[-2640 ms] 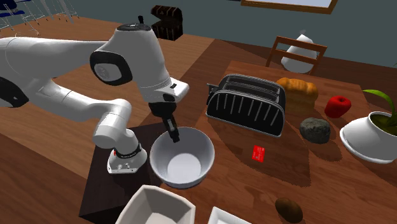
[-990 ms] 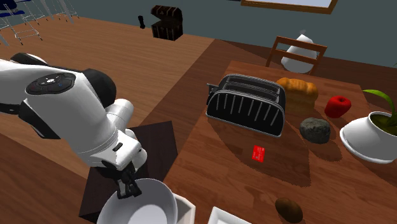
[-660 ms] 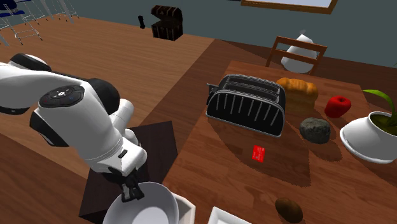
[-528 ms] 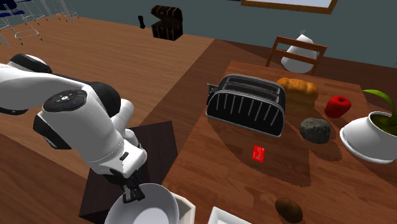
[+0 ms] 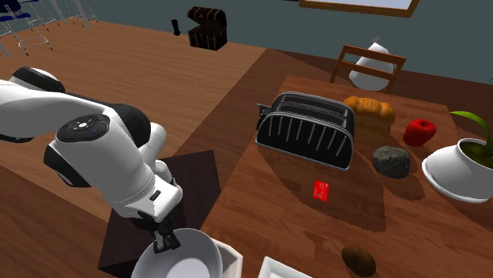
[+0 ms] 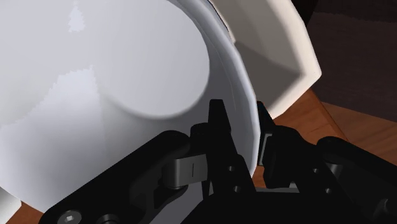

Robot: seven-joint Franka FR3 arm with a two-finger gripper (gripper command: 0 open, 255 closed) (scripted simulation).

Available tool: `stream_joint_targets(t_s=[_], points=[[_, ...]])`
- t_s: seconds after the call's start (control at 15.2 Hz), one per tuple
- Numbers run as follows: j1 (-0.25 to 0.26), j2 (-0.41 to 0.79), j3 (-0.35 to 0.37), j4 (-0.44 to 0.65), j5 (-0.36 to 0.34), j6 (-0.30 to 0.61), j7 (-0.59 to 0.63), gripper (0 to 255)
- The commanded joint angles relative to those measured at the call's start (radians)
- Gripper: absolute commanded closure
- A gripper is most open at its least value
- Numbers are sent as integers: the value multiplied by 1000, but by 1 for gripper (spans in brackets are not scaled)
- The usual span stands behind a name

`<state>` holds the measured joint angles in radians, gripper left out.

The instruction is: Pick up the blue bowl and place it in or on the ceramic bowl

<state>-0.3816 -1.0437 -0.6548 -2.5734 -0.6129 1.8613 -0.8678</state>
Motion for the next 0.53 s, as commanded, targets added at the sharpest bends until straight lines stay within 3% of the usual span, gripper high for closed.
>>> stream_joint_targets(t_s=[0.0, 0.33, 0.46], points=[[0, 0, 0, 0, 0, 0, 0, 0], [0, 0, 0, 1, 0, 0, 0, 0], [3, -12, 41, 51, 32, -65, -8, 0]])
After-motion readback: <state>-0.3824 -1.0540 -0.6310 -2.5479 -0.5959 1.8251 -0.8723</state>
